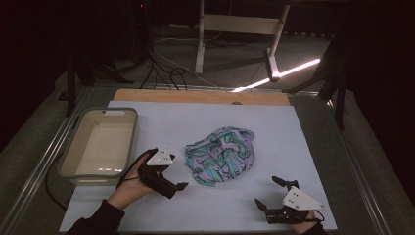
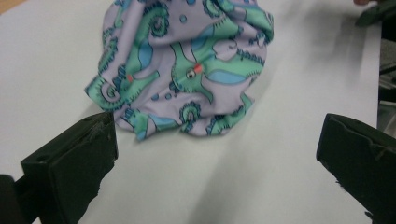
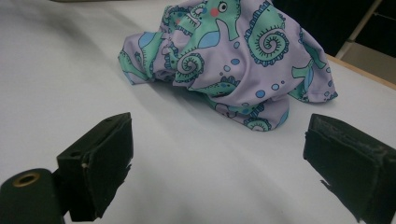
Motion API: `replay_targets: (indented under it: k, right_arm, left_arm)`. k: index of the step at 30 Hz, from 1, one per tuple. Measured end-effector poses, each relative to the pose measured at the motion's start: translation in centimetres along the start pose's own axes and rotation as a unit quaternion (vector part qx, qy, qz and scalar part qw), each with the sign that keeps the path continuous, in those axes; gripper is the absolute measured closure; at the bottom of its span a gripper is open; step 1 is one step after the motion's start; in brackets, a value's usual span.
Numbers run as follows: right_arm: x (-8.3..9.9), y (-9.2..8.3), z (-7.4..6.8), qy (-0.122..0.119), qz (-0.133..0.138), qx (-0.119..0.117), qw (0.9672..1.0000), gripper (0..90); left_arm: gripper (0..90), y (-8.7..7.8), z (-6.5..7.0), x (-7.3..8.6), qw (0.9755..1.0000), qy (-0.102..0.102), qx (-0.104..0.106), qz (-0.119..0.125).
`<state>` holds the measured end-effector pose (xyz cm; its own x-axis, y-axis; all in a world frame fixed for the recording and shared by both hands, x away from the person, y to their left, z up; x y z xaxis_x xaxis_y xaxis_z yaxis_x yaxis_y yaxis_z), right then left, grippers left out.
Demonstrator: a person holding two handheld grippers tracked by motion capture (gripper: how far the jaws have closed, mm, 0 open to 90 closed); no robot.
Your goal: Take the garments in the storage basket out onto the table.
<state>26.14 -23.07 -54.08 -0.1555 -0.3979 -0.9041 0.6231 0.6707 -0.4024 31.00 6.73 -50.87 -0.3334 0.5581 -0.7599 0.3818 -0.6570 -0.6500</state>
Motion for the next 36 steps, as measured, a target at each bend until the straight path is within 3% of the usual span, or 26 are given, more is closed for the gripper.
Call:
replay_targets:
  k: [9,17,36]
  right_arm:
    - [0.0,0.1,0.0,-0.001,0.001,0.0,1.0,8.7]
    - [0.0,0.2,0.0,-0.002,-0.002,-0.001,1.0,8.7]
    - [0.4,0.3,0.0,-0.004,-0.009,0.001,1.0,8.7]
  left_arm:
    - [0.0,-0.4,1.1,2.2,0.9999,0.006,0.008,-0.003]
    - [0.0,-0.6,1.8,4.9,0.9996,0.009,0.011,-0.023]
    - [0.0,-2.2,2.2,7.5,0.9992,0.015,0.02,-0.03]
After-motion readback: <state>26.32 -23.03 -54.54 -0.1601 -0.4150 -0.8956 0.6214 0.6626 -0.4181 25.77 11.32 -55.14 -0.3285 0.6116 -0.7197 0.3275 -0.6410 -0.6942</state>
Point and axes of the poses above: each handheld gripper's, and its own axes: y roughly forward along the jaws, x roughly out of its underside, z roughly to its right, the point moved 9 cm from there along y, roughly forward along the jaws, and after that the axes turned 4 degrees about -x, right-handed, at the moved point
